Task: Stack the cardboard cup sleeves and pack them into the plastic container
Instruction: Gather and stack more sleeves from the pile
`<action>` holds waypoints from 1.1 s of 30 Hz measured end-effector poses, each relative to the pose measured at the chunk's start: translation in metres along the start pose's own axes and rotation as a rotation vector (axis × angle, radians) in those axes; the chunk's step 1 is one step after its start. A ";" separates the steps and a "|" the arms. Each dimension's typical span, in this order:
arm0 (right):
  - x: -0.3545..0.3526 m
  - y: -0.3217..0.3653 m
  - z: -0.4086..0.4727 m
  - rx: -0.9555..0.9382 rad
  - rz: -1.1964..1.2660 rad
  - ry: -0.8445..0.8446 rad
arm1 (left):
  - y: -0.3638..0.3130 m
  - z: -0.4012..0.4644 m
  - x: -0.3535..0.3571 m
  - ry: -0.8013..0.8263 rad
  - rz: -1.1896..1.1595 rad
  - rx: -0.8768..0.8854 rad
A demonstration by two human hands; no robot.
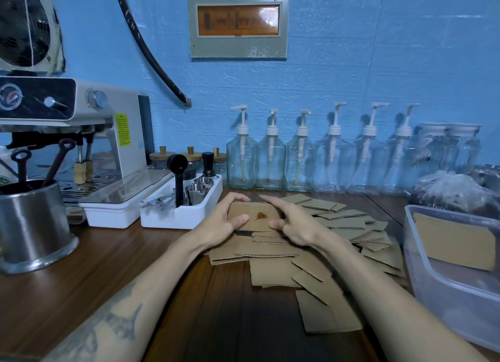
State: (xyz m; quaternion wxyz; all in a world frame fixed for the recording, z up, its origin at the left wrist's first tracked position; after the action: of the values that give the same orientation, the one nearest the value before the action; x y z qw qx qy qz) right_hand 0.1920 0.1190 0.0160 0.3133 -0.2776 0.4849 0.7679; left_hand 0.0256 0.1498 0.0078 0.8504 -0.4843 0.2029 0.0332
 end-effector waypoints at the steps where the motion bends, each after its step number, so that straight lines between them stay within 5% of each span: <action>1: 0.000 0.000 0.000 0.003 0.002 0.007 | 0.001 0.000 0.000 -0.005 0.002 -0.002; 10: -0.034 -0.021 -0.001 0.068 -0.054 -0.090 | 0.005 0.006 -0.021 -0.160 0.020 -0.001; 16: -0.023 -0.039 -0.003 0.154 -0.250 0.052 | 0.020 0.005 -0.024 -0.157 0.101 -0.061; 27: -0.037 -0.044 0.009 0.116 -0.250 -0.144 | 0.014 0.005 -0.023 -0.165 0.059 -0.080; 33: -0.040 -0.048 0.039 0.174 -0.366 -0.095 | 0.014 0.008 -0.018 -0.155 0.090 -0.049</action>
State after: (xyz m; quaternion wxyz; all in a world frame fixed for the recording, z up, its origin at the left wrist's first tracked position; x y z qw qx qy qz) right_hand 0.2496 0.1628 0.0326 0.4930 -0.2964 0.4754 0.6656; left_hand 0.0084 0.1665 0.0070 0.8492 -0.4912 0.1573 0.1136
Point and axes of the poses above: each hand's wrist, its own z-axis towards the middle knuckle, its own x-axis out of the palm, y = z × x, the point moved 7 cm from there along z, towards the middle knuckle, and after that the axes turned 9 degrees about -y, right-handed, at the moved point
